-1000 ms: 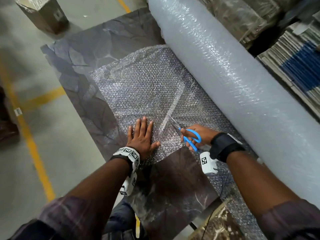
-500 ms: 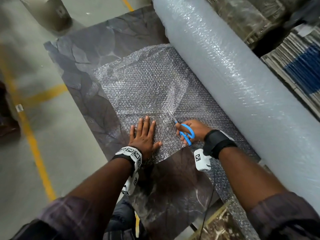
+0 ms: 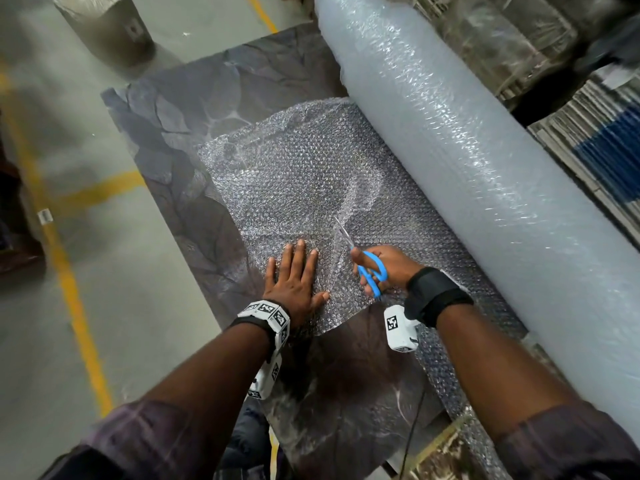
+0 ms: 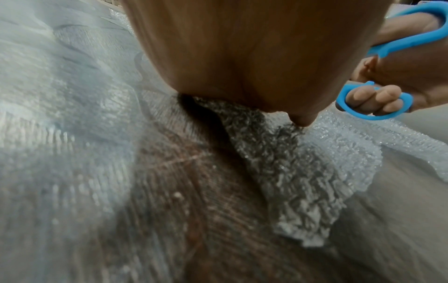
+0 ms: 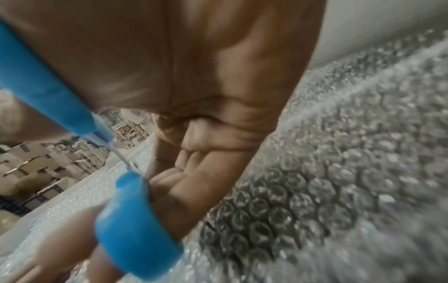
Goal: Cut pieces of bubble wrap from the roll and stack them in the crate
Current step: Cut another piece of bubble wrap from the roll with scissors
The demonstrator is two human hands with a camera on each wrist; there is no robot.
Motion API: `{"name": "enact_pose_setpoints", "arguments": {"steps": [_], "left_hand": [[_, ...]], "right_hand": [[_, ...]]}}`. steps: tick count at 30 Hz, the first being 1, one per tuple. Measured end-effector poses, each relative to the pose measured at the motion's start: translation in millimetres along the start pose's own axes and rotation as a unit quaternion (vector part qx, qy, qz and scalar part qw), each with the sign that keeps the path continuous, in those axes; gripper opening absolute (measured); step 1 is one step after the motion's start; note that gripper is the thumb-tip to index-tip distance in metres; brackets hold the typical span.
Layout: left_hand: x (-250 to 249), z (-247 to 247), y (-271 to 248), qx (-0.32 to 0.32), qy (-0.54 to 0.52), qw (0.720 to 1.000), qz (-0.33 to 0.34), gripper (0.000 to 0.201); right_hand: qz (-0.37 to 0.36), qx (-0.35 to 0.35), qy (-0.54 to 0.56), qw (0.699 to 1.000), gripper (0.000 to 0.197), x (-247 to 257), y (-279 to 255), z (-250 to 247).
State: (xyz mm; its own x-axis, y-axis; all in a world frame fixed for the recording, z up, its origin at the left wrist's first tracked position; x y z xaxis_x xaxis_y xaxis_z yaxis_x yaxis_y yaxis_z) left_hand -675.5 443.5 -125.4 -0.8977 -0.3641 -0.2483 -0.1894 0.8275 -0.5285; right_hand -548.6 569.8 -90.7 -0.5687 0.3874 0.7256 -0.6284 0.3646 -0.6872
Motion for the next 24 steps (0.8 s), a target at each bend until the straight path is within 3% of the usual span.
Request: {"name": "enact_pose_setpoints", "arguments": {"steps": [4, 8, 15, 19, 24], "left_hand": [[0, 0, 0, -0.003, -0.002, 1.0, 0.0, 0.086], [1, 1, 0, -0.005, 0.004, 1.0, 0.0, 0.088], [-1, -3, -4, -0.009, -0.007, 1.0, 0.004, 0.087], [-2, -3, -4, -0.007, -0.005, 1.0, 0.002, 0.086], [-3, -4, -5, -0.006, -0.006, 1.0, 0.003, 0.086]], "right_hand": [[0.003, 0.005, -0.022, 1.0, 0.097, 14, 1, 1], [0.012, -0.003, -0.041, 0.999, 0.081, 17, 5, -2], [0.006, -0.012, -0.038, 0.999, 0.084, 17, 14, -4], [-0.006, -0.023, -0.041, 0.999, 0.068, 20, 17, -6], [-0.018, -0.036, -0.064, 0.997, 0.074, 20, 23, -10]]}}
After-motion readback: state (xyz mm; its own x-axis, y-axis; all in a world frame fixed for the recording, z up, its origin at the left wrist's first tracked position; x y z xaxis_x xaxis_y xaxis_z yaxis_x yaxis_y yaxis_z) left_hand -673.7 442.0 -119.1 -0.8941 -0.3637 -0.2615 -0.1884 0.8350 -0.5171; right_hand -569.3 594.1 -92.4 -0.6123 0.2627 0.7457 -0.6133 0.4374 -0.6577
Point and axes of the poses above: each hand's wrist, its own y-axis towards the middle knuckle, its own z-axis out of the palm, x = y × z, the point moved 8 cm from there along y, towards the middle knuckle, and after that the axes turned 4 degrees about x, right-handed, at the moved point
